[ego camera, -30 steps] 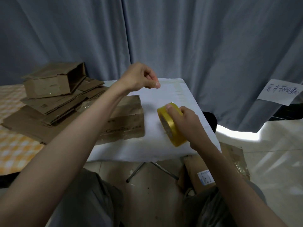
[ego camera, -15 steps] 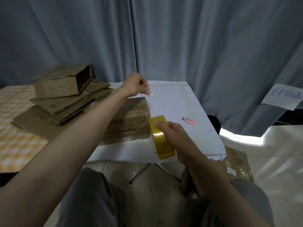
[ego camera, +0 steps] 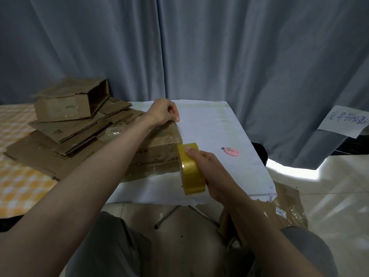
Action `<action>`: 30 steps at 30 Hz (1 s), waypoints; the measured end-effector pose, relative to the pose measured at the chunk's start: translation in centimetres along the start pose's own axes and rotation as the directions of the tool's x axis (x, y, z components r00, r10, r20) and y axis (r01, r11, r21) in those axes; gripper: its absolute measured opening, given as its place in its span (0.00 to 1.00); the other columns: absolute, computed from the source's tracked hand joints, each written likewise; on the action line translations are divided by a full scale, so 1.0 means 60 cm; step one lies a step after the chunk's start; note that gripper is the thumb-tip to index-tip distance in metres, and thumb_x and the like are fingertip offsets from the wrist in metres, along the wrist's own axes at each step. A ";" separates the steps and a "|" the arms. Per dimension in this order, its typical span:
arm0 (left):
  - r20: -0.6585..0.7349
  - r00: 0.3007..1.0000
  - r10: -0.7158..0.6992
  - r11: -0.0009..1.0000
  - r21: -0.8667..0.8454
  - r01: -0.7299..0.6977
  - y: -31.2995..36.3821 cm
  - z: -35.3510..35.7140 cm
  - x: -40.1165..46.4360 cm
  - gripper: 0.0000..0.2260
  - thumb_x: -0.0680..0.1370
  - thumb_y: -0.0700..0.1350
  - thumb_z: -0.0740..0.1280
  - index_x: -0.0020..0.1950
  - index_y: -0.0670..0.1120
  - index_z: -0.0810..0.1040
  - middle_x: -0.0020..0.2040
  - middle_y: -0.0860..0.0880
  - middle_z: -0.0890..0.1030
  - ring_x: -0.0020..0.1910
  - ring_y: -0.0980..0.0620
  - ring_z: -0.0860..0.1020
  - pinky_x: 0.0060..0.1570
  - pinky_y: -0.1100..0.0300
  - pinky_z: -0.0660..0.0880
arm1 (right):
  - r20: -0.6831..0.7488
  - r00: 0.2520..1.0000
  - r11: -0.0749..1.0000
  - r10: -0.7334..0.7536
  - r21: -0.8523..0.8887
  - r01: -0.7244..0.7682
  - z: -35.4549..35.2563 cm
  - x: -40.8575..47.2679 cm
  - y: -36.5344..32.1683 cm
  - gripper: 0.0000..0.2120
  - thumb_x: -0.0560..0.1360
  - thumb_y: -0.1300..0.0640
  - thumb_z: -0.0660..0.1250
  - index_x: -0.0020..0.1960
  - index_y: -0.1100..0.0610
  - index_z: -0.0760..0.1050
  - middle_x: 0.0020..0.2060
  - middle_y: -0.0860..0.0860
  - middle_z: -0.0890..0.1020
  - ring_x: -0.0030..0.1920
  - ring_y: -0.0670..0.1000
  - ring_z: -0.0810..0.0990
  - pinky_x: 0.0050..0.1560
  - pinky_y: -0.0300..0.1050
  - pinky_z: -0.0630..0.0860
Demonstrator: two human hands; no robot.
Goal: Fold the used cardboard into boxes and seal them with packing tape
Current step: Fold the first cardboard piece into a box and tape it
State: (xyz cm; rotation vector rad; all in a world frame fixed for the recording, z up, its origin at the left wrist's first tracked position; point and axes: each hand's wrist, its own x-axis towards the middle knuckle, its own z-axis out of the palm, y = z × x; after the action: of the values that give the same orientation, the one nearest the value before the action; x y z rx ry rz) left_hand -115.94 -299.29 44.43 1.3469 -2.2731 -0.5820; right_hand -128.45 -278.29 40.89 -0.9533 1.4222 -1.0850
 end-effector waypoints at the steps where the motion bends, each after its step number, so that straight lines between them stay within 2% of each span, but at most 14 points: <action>1: -0.008 1.000 -0.005 1.000 -0.010 0.004 -0.002 0.002 0.000 0.06 0.71 0.40 0.78 0.46 0.41 0.85 0.44 0.45 0.85 0.42 0.51 0.80 0.45 0.62 0.75 | 0.000 1.000 1.000 0.002 -0.004 -0.002 -0.001 0.002 0.001 0.29 0.79 0.43 0.65 0.61 0.70 0.74 0.45 0.59 0.77 0.47 0.57 0.77 0.59 0.62 0.76; 5: -0.042 0.999 -0.020 0.996 -0.084 0.016 -0.012 0.006 0.000 0.05 0.71 0.41 0.78 0.45 0.43 0.85 0.44 0.46 0.84 0.40 0.54 0.78 0.44 0.62 0.75 | -0.011 1.000 1.000 0.007 -0.027 -0.008 -0.012 0.011 0.004 0.26 0.78 0.42 0.66 0.59 0.65 0.77 0.52 0.65 0.80 0.55 0.64 0.81 0.62 0.67 0.75; 7: -0.058 0.997 -0.058 0.987 -0.156 0.048 -0.020 0.007 -0.004 0.04 0.71 0.41 0.78 0.44 0.45 0.85 0.44 0.47 0.84 0.42 0.53 0.78 0.50 0.58 0.77 | -0.011 1.000 0.999 0.008 -0.033 -0.009 -0.022 0.016 0.005 0.24 0.78 0.43 0.67 0.58 0.64 0.78 0.56 0.66 0.80 0.56 0.64 0.81 0.59 0.62 0.79; 9: -0.072 0.991 -0.113 0.970 -0.222 0.095 -0.028 0.010 -0.008 0.06 0.71 0.43 0.78 0.46 0.46 0.85 0.46 0.49 0.84 0.47 0.52 0.79 0.54 0.56 0.77 | 0.007 1.000 1.000 0.008 -0.015 -0.008 -0.034 0.021 0.006 0.24 0.77 0.43 0.68 0.57 0.64 0.79 0.56 0.66 0.80 0.50 0.59 0.83 0.48 0.52 0.83; 11: -0.068 0.982 -0.177 0.947 -0.283 0.151 -0.033 0.013 -0.009 0.15 0.71 0.46 0.79 0.54 0.47 0.80 0.48 0.50 0.82 0.47 0.51 0.79 0.48 0.59 0.75 | 0.023 1.000 1.000 0.015 -0.006 -0.015 -0.040 0.023 0.008 0.24 0.77 0.43 0.68 0.58 0.65 0.78 0.56 0.66 0.79 0.48 0.59 0.83 0.38 0.44 0.82; 13: -0.053 0.977 -0.208 0.937 -0.296 0.183 -0.030 0.015 -0.009 0.21 0.72 0.47 0.78 0.60 0.49 0.73 0.50 0.50 0.80 0.46 0.52 0.77 0.41 0.63 0.71 | 0.028 0.999 1.000 0.022 -0.022 -0.021 -0.042 0.026 0.009 0.23 0.77 0.43 0.68 0.57 0.62 0.79 0.56 0.64 0.80 0.53 0.61 0.83 0.36 0.42 0.82; 15: -0.090 0.981 -0.172 0.961 -0.236 0.147 -0.022 0.020 -0.010 0.19 0.73 0.45 0.77 0.59 0.47 0.73 0.52 0.48 0.77 0.47 0.50 0.76 0.41 0.63 0.72 | 0.027 0.999 0.999 0.019 -0.040 -0.018 -0.040 0.029 0.009 0.22 0.77 0.43 0.67 0.57 0.61 0.79 0.56 0.63 0.81 0.54 0.59 0.83 0.35 0.41 0.82; 18: -0.236 0.971 0.037 0.999 0.027 -0.031 -0.007 0.028 -0.029 0.09 0.76 0.40 0.73 0.53 0.45 0.76 0.54 0.47 0.73 0.53 0.48 0.74 0.54 0.57 0.74 | 0.014 1.000 0.998 0.013 -0.058 -0.012 -0.038 0.035 0.013 0.21 0.77 0.43 0.67 0.58 0.60 0.79 0.56 0.62 0.81 0.55 0.60 0.82 0.41 0.44 0.81; 20: -0.257 0.955 0.151 0.980 0.167 -0.110 0.000 0.035 -0.048 0.03 0.79 0.42 0.68 0.52 0.44 0.78 0.53 0.46 0.75 0.55 0.46 0.74 0.56 0.52 0.73 | 0.007 1.000 0.998 0.008 -0.058 -0.007 -0.037 0.041 0.013 0.20 0.77 0.43 0.67 0.56 0.60 0.79 0.55 0.61 0.81 0.53 0.58 0.83 0.46 0.46 0.80; 22: -0.209 0.967 0.142 0.967 0.240 -0.090 0.003 0.048 -0.068 0.11 0.83 0.48 0.61 0.55 0.43 0.79 0.53 0.44 0.78 0.54 0.43 0.76 0.53 0.50 0.73 | 0.006 1.000 0.997 0.003 -0.080 -0.002 -0.037 0.048 0.011 0.16 0.77 0.42 0.67 0.50 0.56 0.80 0.51 0.58 0.83 0.47 0.53 0.82 0.46 0.46 0.78; 25: -0.099 0.989 0.112 0.963 0.258 -0.083 -0.002 0.067 -0.095 0.15 0.85 0.52 0.53 0.52 0.43 0.73 0.52 0.43 0.77 0.53 0.41 0.75 0.53 0.49 0.70 | -0.025 1.000 0.997 -0.005 -0.074 0.003 -0.039 0.058 0.008 0.11 0.77 0.43 0.67 0.42 0.50 0.76 0.38 0.47 0.81 0.39 0.47 0.80 0.36 0.40 0.76; 27: -0.077 0.987 0.142 0.964 0.237 -0.120 -0.008 0.076 -0.104 0.14 0.85 0.52 0.52 0.53 0.43 0.71 0.54 0.43 0.75 0.56 0.42 0.73 0.58 0.47 0.69 | -0.028 0.999 0.998 -0.034 -0.052 0.033 -0.044 0.063 0.006 0.09 0.79 0.46 0.66 0.43 0.49 0.74 0.28 0.43 0.82 0.31 0.44 0.83 0.25 0.35 0.74; 28: -0.085 0.986 0.145 0.963 0.239 -0.122 -0.009 0.079 -0.105 0.15 0.85 0.53 0.52 0.55 0.43 0.71 0.55 0.44 0.75 0.57 0.43 0.73 0.59 0.47 0.70 | -0.015 0.999 0.997 -0.050 -0.055 0.049 -0.047 0.062 0.006 0.08 0.79 0.47 0.66 0.46 0.50 0.75 0.27 0.41 0.82 0.29 0.40 0.82 0.22 0.32 0.73; 30: -0.093 0.987 0.130 0.965 0.239 -0.104 -0.010 0.081 -0.100 0.18 0.85 0.55 0.51 0.61 0.45 0.71 0.62 0.45 0.75 0.62 0.44 0.73 0.62 0.46 0.71 | 0.020 0.997 0.995 -0.071 -0.073 0.073 -0.048 0.059 0.005 0.11 0.80 0.48 0.65 0.52 0.56 0.77 0.32 0.46 0.85 0.31 0.43 0.84 0.28 0.34 0.76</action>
State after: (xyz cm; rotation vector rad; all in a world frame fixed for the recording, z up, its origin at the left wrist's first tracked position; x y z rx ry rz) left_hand -115.65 -293.58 39.25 1.3023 -2.3688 -0.2010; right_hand -131.73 -281.28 39.73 -1.0713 1.4315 -1.0811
